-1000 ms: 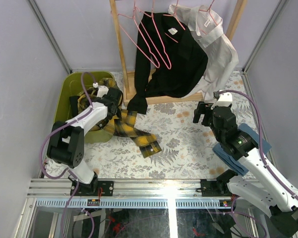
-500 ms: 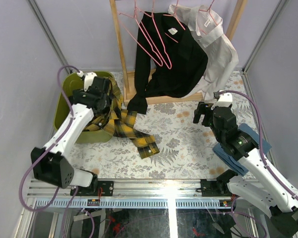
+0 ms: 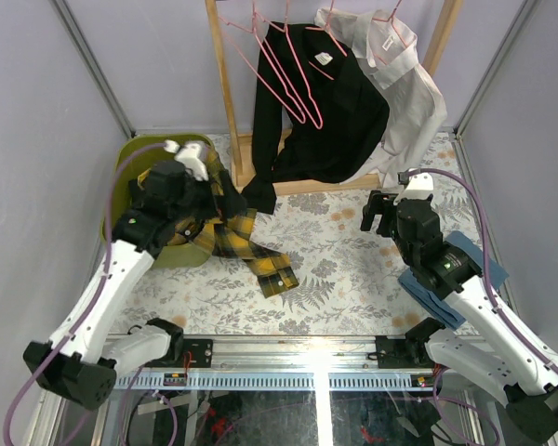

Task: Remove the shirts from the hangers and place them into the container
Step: Place the shirt in the bin.

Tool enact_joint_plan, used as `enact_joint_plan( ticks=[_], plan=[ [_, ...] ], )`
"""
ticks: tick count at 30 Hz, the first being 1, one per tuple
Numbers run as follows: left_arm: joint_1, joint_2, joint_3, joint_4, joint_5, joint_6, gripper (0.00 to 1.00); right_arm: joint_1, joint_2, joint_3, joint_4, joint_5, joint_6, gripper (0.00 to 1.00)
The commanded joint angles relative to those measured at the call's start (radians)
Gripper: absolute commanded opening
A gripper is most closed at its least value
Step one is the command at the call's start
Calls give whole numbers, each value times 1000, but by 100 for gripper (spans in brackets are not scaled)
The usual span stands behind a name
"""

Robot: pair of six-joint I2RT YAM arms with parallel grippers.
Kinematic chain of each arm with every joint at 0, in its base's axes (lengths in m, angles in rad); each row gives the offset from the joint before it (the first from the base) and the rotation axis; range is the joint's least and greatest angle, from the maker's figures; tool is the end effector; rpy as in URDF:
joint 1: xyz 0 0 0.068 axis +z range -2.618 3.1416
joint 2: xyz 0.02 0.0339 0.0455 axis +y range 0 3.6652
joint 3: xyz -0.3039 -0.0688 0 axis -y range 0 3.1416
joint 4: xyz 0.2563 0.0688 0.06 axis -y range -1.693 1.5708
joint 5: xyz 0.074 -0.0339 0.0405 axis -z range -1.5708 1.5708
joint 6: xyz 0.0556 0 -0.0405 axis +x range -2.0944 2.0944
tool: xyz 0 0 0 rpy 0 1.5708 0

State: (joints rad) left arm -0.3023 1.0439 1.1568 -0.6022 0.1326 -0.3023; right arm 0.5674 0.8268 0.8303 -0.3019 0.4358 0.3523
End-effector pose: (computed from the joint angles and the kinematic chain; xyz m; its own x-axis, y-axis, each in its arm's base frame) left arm 0.2165 -0.0752 0.4040 -0.5494 -0.1378 -0.8241 0.2545 0.9119 -0.3221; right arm 0.1722 0.0819 0.3614 -0.2834 0.1903 -0.9399 -0.0524 0.9756 0.2133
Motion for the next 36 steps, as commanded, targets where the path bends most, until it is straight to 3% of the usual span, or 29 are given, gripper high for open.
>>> enact_joint_plan(
  ticks=[1, 4, 8, 22, 26, 28, 32, 36],
  plan=[
    [-162, 66, -85, 84, 161, 27, 100, 3, -7, -1, 38, 16, 16, 88],
    [-305, 137, -100, 54, 0, 31, 100, 3, -9, 0, 32, 17, 22, 88],
    [-430, 249, -105, 36, -111, 25, 100, 3, -10, 4, 26, 18, 24, 88],
    [-538, 687, -91, 79, -294, -103, 99, 3, -21, 0, 10, 35, 4, 88],
    [-549, 760, -98, 58, -327, -119, 89, 3, -24, -2, 7, 35, -6, 88],
    [-551, 778, -105, 57, -343, -114, 78, 4, -24, -5, 9, 35, -5, 88],
    [-561, 749, -98, 38, -396, -110, 39, 3, -21, -5, 12, 35, 1, 88],
    [-561, 610, -67, 27, -471, -72, 9, 3, -24, -4, 10, 35, 3, 88]
  ],
)
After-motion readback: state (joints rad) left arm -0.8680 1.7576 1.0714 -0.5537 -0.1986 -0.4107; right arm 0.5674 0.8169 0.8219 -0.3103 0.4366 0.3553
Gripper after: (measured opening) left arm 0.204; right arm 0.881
